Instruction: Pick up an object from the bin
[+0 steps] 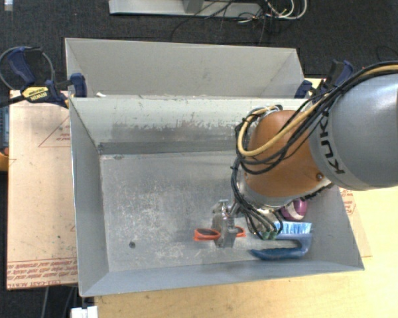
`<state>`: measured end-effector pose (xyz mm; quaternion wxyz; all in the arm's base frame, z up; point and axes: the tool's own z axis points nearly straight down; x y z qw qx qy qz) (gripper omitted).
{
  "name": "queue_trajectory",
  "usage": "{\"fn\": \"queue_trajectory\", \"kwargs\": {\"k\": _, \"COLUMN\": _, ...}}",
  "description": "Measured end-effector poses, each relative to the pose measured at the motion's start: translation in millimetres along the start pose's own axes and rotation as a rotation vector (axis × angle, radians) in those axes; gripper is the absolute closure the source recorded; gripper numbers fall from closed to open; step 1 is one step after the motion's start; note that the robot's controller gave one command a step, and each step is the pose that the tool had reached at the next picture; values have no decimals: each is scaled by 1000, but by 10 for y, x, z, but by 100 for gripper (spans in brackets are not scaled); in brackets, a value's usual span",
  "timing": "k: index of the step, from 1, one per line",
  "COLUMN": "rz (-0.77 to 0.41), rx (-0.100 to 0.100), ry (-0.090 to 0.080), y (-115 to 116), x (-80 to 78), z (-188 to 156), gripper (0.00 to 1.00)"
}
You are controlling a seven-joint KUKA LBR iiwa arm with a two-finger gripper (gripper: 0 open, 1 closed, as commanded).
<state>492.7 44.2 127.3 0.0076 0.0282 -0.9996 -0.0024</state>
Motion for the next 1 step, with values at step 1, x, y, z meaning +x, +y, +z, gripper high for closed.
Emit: {"fn": "queue_trajectory", "kwargs": {"k": 1, "rz": 0, "rx": 0, "ry": -2, "y": 2, "x": -3, "z": -327, "gripper": 100}}
